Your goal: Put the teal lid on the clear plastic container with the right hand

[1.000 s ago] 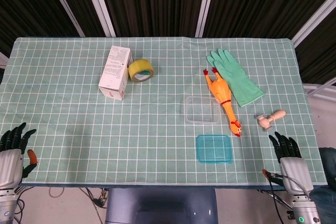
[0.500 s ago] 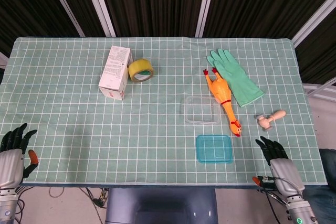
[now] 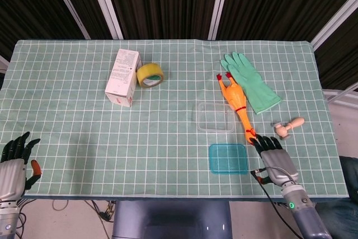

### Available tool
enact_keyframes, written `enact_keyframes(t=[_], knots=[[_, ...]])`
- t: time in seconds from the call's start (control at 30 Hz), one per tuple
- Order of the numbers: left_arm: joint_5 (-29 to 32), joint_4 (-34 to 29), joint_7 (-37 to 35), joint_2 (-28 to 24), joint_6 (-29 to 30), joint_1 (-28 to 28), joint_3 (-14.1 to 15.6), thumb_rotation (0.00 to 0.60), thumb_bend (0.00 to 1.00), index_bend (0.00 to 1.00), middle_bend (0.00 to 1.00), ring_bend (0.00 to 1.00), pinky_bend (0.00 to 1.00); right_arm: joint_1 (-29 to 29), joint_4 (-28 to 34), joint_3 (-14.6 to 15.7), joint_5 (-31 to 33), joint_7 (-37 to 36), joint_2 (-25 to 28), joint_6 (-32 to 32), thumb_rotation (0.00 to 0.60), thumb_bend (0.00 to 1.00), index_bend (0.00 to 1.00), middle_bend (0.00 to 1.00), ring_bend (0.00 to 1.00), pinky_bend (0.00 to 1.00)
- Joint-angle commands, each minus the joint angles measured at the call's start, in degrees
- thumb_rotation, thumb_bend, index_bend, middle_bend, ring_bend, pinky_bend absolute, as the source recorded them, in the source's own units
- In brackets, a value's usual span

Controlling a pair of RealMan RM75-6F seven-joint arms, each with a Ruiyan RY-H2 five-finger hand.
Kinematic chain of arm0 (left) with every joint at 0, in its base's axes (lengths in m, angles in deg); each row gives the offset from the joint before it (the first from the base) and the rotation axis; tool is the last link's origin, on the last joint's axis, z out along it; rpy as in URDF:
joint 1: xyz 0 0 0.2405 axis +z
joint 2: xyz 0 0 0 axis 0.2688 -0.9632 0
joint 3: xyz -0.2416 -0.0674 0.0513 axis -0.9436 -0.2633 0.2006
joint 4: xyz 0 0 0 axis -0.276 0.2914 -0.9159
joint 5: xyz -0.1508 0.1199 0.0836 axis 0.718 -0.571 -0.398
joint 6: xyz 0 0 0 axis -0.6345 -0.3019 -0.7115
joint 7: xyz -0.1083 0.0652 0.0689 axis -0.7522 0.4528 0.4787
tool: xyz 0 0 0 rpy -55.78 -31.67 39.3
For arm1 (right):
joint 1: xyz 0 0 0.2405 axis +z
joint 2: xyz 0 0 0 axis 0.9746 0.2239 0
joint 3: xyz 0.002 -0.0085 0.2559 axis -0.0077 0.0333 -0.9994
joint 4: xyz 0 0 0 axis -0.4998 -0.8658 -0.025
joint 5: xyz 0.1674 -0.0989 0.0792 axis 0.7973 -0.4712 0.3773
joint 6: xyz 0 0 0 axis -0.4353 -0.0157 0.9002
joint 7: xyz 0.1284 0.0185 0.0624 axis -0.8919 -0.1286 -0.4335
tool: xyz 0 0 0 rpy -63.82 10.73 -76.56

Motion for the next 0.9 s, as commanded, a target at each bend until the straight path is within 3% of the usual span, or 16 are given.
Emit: enact_keyframes(t=[0.03,0.37,0.9], knots=[[0.12,-0.14,-0.20,-0.15,-0.20,-0.05,0.01,0.600,0.74,0.18,0.00,0.00,0.00,8.42,-0.09,-3.35,11.89,9.43,-6.72,1.61,0.600,0.20,0.00,0.00,0.00,0.00],[0.94,-0.59,-0.45,-0.61,-1.18,-0.30,0.05,0.600,0.74,0.18,0.00,0.00,0.00,16.00,-2.90,-3.83,27.97,15.78,-12.40,-2.15,0.600,0.20,0.00,0.00,0.00,0.00],[1.09,-0.63,-0.10,-0.59,-1.24,-0.37,0.09,0.600,0.74,0.18,0.00,0.00,0.00,17.89,-3.65,-0.46,26.28,14.66,-16.31,-5.91,0.600,0.20,0.00,0.08,0.00,0.00]])
